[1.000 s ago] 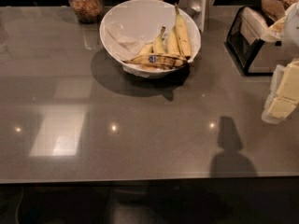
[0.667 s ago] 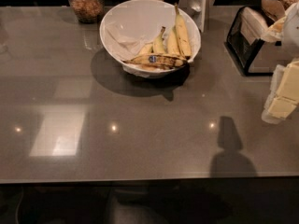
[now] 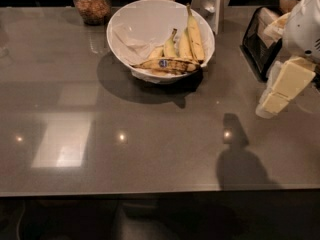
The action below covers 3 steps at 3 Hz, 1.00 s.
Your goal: Pick banana from white bowl
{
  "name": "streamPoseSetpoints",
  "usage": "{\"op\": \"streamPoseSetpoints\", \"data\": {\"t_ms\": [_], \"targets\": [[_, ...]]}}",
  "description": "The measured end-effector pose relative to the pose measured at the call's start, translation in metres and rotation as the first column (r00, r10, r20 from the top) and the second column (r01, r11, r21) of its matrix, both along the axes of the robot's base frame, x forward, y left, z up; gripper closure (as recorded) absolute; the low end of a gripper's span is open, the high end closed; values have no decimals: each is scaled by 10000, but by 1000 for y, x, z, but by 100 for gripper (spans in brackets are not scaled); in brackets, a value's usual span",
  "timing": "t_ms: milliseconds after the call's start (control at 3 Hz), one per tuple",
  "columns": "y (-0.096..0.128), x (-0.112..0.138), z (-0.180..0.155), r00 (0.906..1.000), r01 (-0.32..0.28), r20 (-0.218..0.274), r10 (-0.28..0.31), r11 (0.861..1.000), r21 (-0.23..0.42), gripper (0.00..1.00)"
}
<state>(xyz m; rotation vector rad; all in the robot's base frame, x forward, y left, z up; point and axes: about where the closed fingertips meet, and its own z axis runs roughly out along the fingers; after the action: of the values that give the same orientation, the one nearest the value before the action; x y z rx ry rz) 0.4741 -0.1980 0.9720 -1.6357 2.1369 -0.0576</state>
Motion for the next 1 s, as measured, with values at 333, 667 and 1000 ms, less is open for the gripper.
{"op": "streamPoseSetpoints", "data": {"t_ms": [333,667,1000], "targets": [[23,39,-3,9988,-68,486,19,9950,997,0],[48,82,-2,9968,-61,792,-90,9822,1880,0],[72,121,-2,9974,-36,708,-152,9661,2582,0]]}}
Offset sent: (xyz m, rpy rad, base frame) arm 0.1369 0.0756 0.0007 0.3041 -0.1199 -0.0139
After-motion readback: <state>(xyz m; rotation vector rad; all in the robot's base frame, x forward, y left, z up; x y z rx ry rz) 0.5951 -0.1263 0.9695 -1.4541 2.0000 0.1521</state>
